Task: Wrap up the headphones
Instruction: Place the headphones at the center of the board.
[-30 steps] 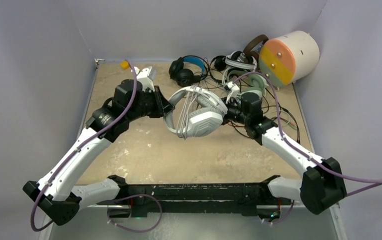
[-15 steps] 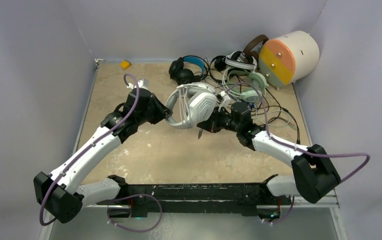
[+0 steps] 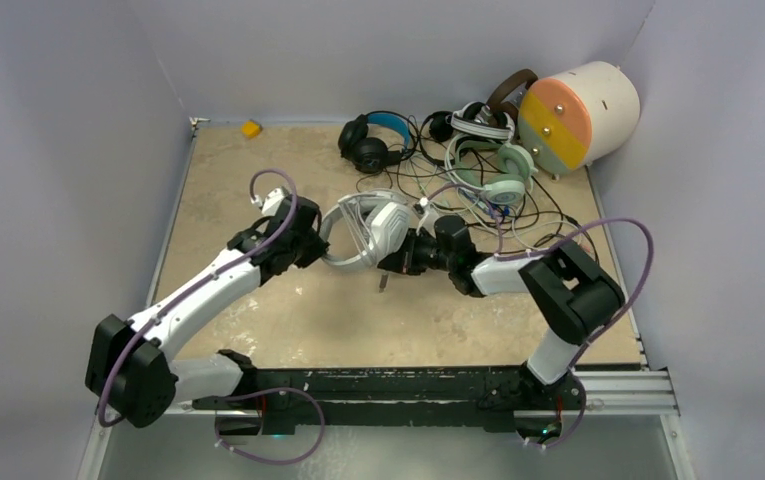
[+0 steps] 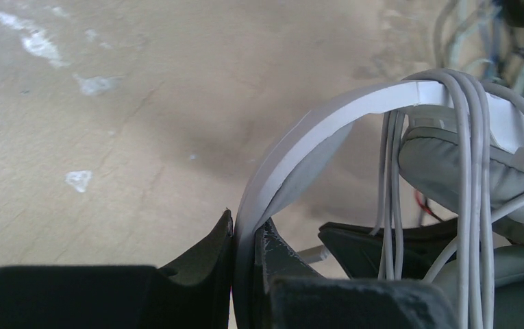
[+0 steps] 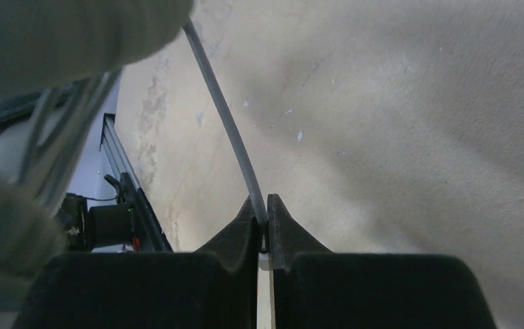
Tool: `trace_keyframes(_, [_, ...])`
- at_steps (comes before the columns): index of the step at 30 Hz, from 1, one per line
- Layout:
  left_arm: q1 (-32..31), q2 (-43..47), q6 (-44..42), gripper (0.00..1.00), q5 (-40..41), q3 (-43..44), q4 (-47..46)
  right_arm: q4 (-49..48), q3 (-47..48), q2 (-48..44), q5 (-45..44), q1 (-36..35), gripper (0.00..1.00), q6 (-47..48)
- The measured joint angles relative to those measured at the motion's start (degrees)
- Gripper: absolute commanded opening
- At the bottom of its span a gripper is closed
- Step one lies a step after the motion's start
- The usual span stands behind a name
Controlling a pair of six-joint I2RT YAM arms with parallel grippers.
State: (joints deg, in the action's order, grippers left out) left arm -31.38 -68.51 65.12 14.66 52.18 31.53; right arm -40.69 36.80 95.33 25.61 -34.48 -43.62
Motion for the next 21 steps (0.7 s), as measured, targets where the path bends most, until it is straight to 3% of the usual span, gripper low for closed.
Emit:
trace_keyframes(7, [1.01,-7.93,3.67,0.00,3.96,-1.31,2.71,-2.45,2.91,8.41,0.42,-2.47,0.02,-4.59])
trace_keyframes(21, [0.42,-19.12,5.01,0.00,16.09,-1.95,-1.05,3.17,7.04,12.81,0.72,-3.41,0.11,-11.67])
